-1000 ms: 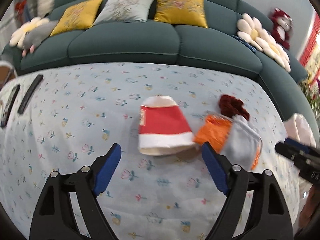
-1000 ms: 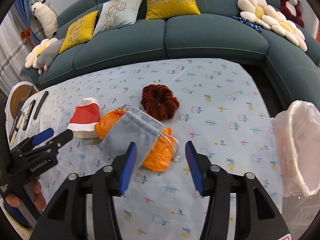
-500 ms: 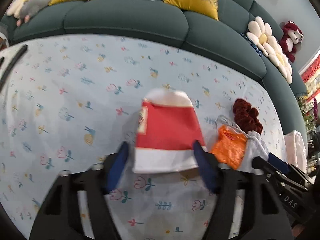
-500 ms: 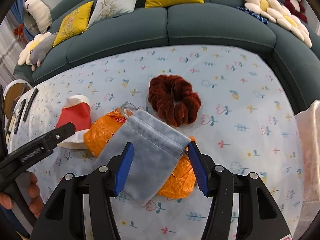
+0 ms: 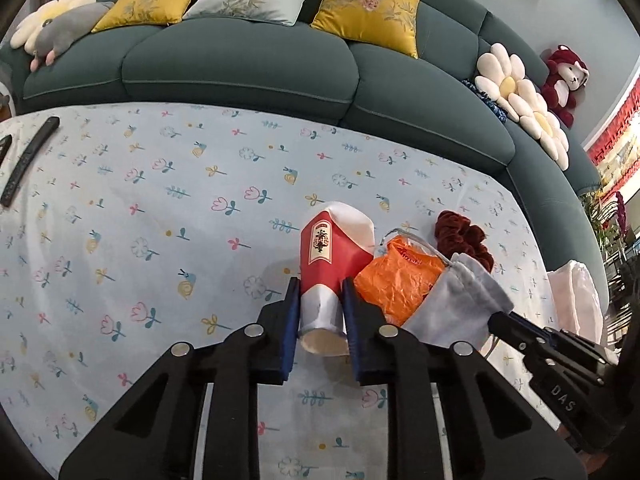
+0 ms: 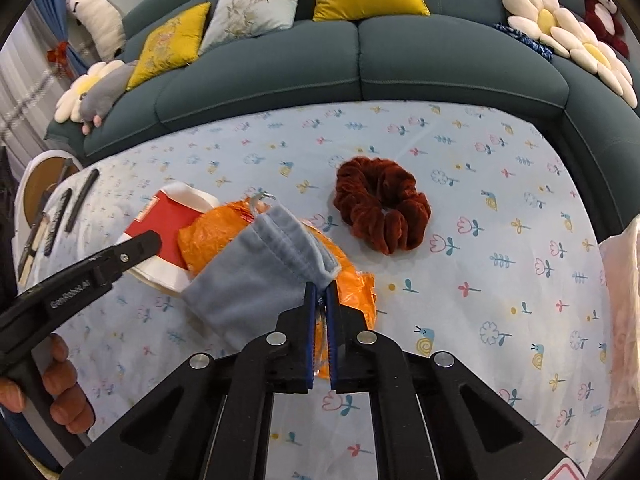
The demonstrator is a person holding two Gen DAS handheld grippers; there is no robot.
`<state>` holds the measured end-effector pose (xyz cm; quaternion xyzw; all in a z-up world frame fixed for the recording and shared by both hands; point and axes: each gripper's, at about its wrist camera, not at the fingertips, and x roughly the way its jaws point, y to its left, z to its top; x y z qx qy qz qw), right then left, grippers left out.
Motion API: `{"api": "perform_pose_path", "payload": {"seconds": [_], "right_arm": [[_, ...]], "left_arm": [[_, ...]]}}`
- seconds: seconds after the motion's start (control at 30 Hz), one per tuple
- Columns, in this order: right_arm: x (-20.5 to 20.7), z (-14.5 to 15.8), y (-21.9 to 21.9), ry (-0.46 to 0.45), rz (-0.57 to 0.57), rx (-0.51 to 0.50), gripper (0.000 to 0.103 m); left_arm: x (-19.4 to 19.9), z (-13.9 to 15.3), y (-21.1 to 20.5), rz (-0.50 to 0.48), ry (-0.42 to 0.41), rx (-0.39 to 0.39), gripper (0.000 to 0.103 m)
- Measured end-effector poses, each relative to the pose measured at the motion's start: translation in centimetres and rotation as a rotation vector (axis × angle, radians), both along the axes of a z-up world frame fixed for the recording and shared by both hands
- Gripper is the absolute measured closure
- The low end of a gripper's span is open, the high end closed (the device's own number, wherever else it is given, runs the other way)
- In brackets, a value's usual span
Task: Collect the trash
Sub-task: 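Grasp the second paper cup with the left gripper while the right gripper grasps the grey pouch, then carry the cup and pouch over the wastebasket and open both grippers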
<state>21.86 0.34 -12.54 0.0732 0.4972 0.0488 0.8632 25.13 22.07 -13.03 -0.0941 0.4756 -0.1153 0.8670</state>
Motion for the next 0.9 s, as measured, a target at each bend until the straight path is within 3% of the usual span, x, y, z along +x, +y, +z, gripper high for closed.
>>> {"api": "perform_pose_path", "payload": {"seconds": [0.23, 0.5, 0.9], "right_arm": [[-1.4, 3.4, -1.7, -0.073, -0.027, 0.041, 0.098], [-3.0, 7.2, -4.3, -0.149, -0.059, 0.075, 0.098], [-5.5, 10.6, -12.1, -0.22, -0.164, 0.064, 0.098]], "left_arm": [[-1.2, 3.8, -0.8, -0.007, -0.075, 0.031, 0.083], [-2.0, 8.4, -2.9, -0.018, -0.145, 0.013, 0.083], [-3.3, 12.0, -11.4, -0.145, -0.198, -0.013, 0.083]]}}
